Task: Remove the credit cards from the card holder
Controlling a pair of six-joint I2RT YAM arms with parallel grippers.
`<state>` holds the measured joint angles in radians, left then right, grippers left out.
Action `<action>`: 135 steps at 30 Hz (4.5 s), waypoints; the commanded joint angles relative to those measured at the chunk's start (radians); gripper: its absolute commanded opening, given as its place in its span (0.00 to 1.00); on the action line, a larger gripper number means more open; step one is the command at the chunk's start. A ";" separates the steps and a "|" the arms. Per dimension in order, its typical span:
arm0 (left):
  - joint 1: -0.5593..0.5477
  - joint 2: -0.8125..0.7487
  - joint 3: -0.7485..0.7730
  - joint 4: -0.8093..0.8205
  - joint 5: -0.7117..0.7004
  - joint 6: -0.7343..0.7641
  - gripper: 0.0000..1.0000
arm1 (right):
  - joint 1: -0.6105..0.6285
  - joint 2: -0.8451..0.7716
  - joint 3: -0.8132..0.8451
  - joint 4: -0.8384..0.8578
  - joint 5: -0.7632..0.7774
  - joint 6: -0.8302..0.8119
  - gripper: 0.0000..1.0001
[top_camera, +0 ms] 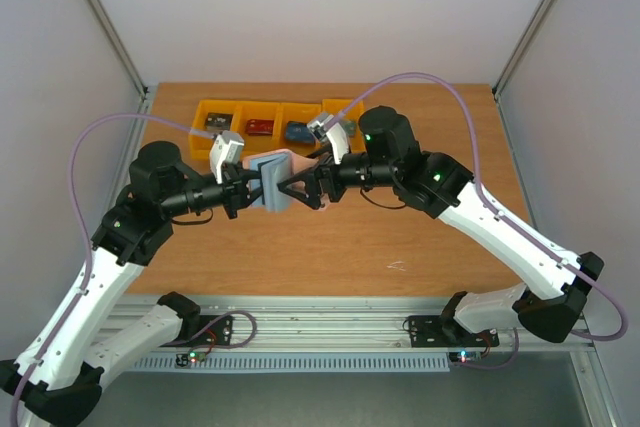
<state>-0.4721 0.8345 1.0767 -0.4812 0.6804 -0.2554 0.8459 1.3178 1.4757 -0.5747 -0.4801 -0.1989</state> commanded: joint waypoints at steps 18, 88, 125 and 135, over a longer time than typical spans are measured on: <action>0.004 -0.018 -0.012 0.120 0.057 -0.047 0.00 | 0.058 0.010 0.034 0.006 0.313 0.047 0.44; 0.003 -0.031 -0.205 0.093 -0.996 1.407 0.00 | 0.074 0.022 0.115 -0.111 0.018 -0.021 0.46; 0.121 -0.029 -0.070 0.428 0.368 -0.198 0.00 | 0.024 -0.058 0.064 -0.206 0.040 -0.081 0.32; 0.121 -0.027 -0.134 0.718 0.448 -0.324 0.00 | 0.036 -0.017 0.131 -0.168 -0.096 -0.102 0.24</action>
<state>-0.3447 0.8280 0.9379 0.0357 1.0355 -0.5278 0.8764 1.2758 1.5864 -0.7712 -0.5102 -0.2790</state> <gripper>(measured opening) 0.099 0.269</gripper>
